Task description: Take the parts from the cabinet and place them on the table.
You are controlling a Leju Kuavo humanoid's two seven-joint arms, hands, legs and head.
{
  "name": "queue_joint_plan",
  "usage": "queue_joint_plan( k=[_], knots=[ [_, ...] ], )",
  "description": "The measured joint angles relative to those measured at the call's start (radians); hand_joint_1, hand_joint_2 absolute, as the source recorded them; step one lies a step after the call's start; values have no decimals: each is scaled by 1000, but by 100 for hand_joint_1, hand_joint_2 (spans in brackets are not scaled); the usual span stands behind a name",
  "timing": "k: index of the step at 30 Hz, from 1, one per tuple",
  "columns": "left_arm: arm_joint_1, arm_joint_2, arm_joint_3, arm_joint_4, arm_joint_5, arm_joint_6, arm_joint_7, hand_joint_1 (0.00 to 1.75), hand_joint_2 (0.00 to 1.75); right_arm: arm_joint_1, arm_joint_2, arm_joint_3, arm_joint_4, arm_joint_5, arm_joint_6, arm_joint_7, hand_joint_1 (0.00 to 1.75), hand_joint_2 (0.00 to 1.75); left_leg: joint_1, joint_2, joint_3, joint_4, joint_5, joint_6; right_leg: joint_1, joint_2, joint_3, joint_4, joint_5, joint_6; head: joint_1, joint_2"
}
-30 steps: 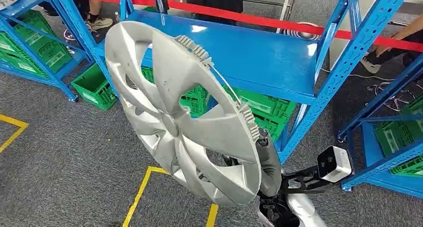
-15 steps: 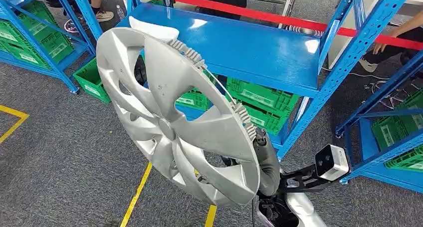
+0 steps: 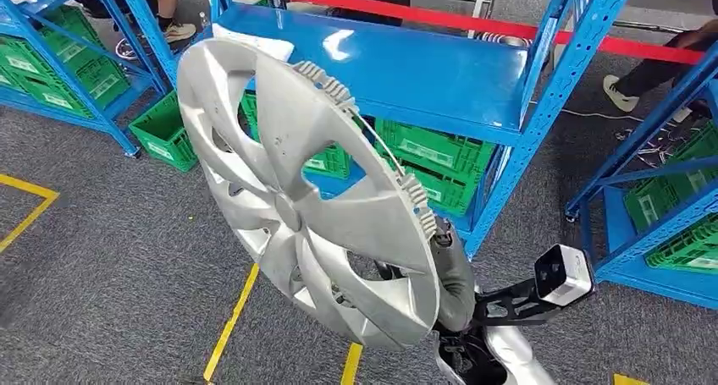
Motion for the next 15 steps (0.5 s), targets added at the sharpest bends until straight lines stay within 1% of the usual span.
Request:
queue_joint_plan(
  k=[1, 2, 3, 4, 5, 6, 7, 8, 9, 10, 11, 12, 13, 14, 15],
  knots=[
    [0, 0, -2, 0, 0, 0, 0, 0, 175, 0, -1, 0, 0, 0, 0, 0, 175, 175, 0, 0, 35, -42, 32, 3, 2, 1, -8, 1, 6, 2, 0, 0],
    [-1, 0, -3, 0, 0, 0, 0, 0, 175, 0, -1, 0, 0, 0, -1, 0, 175, 175, 0, 0, 88, -117, 65, 8, 3, 2, -12, 1, 12, 4, 0, 0],
    [-2, 0, -4, 0, -1, 0, 0, 0, 175, 0, -1, 0, 0, 0, -1, 0, 175, 175, -3, -2, 159, -221, 88, 22, 4, 3, -14, 1, 17, 8, 0, 0],
    [-4, 5, -5, 0, -1, 0, 0, 0, 175, 0, 0, 0, 0, 1, -1, 0, 175, 175, -7, -3, 206, -298, 70, 36, 5, 3, -18, 1, 21, 12, 0, 0],
    [-4, 4, -7, 0, -1, 0, 1, 0, 175, 0, -1, -1, 0, 1, -1, 0, 175, 175, -11, -3, 218, -323, 67, 38, 9, 1, -21, 1, 26, 19, 2, 0],
    [-4, 5, -8, 0, -1, 0, 1, 0, 175, 1, 0, -1, 0, 2, -2, 0, 175, 175, -17, -3, 213, -322, 69, 40, 4, 0, -25, 1, 34, 29, 0, 0],
    [-3, 4, -9, 0, -1, 1, 2, 0, 175, 2, 0, 0, 0, 2, -2, -1, 175, 175, -20, -3, 209, -323, 71, 45, -1, 0, -27, -1, 40, 34, 0, 0],
    [-1, 4, -9, 0, 0, 2, 3, 0, 175, 2, 0, -1, 0, 2, -2, -1, 175, 175, -24, -2, 207, -332, 84, 56, 2, 0, -26, -6, 48, 45, 0, 0],
    [-1, 2, -9, 0, 0, 1, 3, 0, 175, 3, -1, -2, -1, 2, -2, 0, 175, 175, -8, 5, 209, -354, 103, 66, 1, 0, -32, -3, 39, 46, 1, 0],
    [-4, 3, -9, 1, 0, 1, 3, 0, 175, 4, -2, -2, -1, 3, -2, -1, 175, 175, -14, 6, 203, -360, 115, 70, 3, 2, -51, 26, 9, 40, 2, 0],
    [-6, 2, -9, 1, 0, 1, 3, 0, 175, 4, -2, -2, -1, 3, -2, -1, 175, 175, -13, 8, 191, -359, 124, 78, 1, 2, -80, 89, -38, 30, 5, 0],
    [-5, 1, -9, 1, 1, 1, 3, 0, 175, 5, -2, -2, 0, 3, -2, -1, 175, 175, -15, 8, 179, -358, 132, 77, -1, 1, -109, 178, -87, 24, 5, 0],
    [-5, 0, -9, 1, 1, 1, 3, 0, 175, 7, -2, -2, 0, 4, -2, -1, 175, 175, -16, 9, 168, -358, 140, 78, -2, 1, -133, 255, -118, 25, 5, 0],
    [-4, 0, -9, 1, 2, 1, 3, 0, 175, 9, -3, -2, 2, 4, -2, -1, 175, 175, -16, 10, 156, -355, 147, 77, -3, 1, -145, 309, -129, 34, 5, 0],
    [-4, -1, -9, 1, 2, 1, 3, 0, 175, 10, -3, -2, 3, 4, -2, -1, 175, 175, -16, 10, 144, -351, 154, 75, -4, 1, -133, 311, -120, 45, 5, 0]
  ],
)
